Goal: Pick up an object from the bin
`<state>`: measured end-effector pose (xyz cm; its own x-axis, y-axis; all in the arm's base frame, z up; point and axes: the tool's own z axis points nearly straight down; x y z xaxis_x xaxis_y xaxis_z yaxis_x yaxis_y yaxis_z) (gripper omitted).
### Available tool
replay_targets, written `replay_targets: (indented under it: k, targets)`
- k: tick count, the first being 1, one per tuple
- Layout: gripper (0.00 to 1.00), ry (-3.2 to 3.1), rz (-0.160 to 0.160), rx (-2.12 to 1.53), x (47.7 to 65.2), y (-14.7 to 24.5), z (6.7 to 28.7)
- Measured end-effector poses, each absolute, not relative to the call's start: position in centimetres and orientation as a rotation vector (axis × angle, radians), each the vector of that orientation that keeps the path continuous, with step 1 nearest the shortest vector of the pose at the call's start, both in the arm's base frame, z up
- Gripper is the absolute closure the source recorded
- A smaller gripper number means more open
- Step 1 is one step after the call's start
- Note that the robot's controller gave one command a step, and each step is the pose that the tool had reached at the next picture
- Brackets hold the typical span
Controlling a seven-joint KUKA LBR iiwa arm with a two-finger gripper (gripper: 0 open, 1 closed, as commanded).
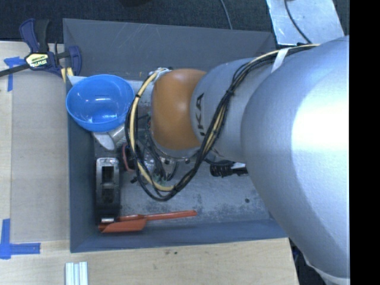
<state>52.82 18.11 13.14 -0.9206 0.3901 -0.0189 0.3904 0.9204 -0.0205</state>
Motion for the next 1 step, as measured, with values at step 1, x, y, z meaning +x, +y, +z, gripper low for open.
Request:
replay_targets:
  k: [1]
  targets:
    - [1.00,3.063,-0.033,0.619,52.85,18.24,14.80]
